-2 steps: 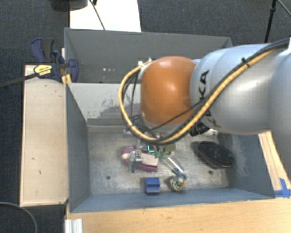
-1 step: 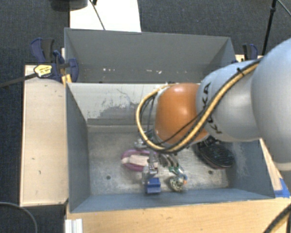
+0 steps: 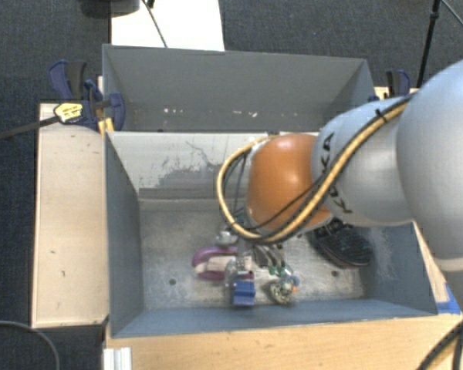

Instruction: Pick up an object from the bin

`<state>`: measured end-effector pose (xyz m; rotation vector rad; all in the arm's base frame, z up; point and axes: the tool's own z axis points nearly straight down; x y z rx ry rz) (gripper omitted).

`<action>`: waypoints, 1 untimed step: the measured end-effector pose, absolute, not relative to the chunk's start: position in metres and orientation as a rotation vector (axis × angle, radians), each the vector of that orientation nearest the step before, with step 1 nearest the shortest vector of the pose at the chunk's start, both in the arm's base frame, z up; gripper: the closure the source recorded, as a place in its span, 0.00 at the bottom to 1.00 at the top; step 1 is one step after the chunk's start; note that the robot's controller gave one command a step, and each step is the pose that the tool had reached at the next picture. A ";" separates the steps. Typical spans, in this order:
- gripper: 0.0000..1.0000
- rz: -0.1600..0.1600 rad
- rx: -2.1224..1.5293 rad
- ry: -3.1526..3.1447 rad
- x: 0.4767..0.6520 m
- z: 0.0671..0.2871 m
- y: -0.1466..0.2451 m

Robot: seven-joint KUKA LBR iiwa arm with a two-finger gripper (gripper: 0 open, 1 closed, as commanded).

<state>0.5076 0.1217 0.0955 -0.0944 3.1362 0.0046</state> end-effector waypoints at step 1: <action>1.00 0.003 -0.086 3.131 0.517 0.279 0.118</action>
Offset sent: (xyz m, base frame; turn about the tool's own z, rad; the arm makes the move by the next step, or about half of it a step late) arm 0.0074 -0.0043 0.1786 -0.0023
